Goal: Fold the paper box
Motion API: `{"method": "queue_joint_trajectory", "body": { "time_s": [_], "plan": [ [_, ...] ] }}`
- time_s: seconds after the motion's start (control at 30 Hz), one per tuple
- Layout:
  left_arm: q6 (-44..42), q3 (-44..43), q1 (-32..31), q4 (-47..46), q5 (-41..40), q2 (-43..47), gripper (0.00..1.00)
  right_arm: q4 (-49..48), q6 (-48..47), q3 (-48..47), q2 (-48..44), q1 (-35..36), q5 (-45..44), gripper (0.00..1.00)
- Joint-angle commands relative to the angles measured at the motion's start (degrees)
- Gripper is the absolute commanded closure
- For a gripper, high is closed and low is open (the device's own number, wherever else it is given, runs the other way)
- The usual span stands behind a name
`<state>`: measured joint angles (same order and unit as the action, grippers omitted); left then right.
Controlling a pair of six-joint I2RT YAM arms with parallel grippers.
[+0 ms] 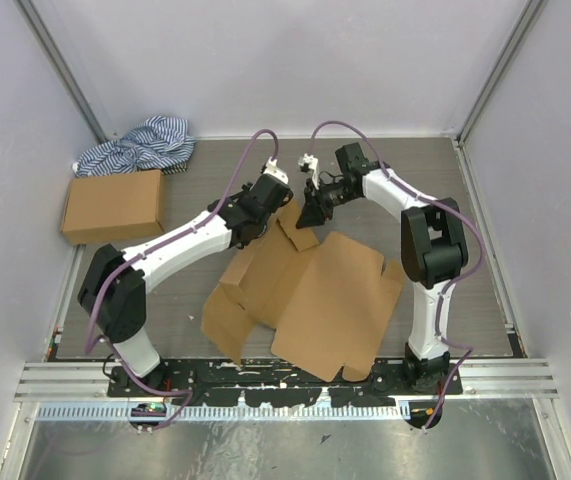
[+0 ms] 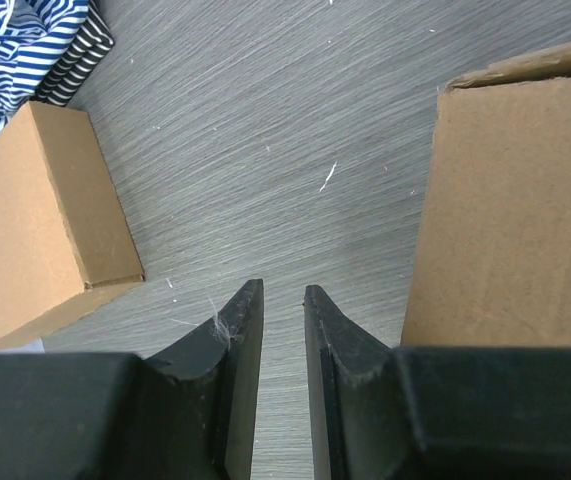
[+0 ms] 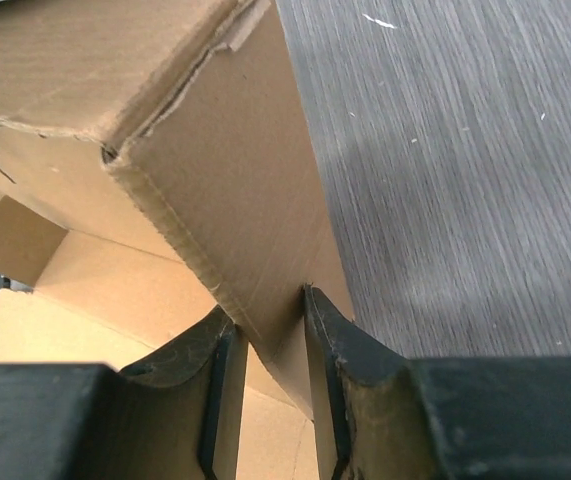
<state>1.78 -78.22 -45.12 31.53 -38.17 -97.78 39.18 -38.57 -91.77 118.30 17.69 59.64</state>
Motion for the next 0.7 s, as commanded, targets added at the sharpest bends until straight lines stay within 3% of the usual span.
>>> {"method": "queue_joint_trajectory", "body": {
  "time_s": [0.0, 0.3, 0.4, 0.5, 0.67],
  "plan": [
    [1.24, 0.94, -0.49, -1.63, 1.55, 2.25, 0.69, -15.14, 11.12, 6.43, -5.23, 1.81, -8.20, 0.66],
    [2.42, 1.31, -1.04, -1.72, 2.21, 2.57, 0.69, -38.10, 29.51, 19.35, -11.61, 3.98, -20.29, 0.74],
    [2.46, 1.37, -1.22, -1.62, 1.91, 2.32, 0.69, -44.38, 35.00, 23.21, -13.54, 4.30, -25.67, 0.97],
    [2.35, 1.29, -1.24, -1.35, 0.35, 2.20, 0.69, -43.95, 38.65, 24.43, -15.30, 5.38, -33.34, 0.99],
    [2.20, 0.60, -1.21, -0.54, -3.27, 2.06, 0.68, -34.60, 42.17, 23.26, -17.22, 9.27, -49.71, 0.99]
  ]
}}
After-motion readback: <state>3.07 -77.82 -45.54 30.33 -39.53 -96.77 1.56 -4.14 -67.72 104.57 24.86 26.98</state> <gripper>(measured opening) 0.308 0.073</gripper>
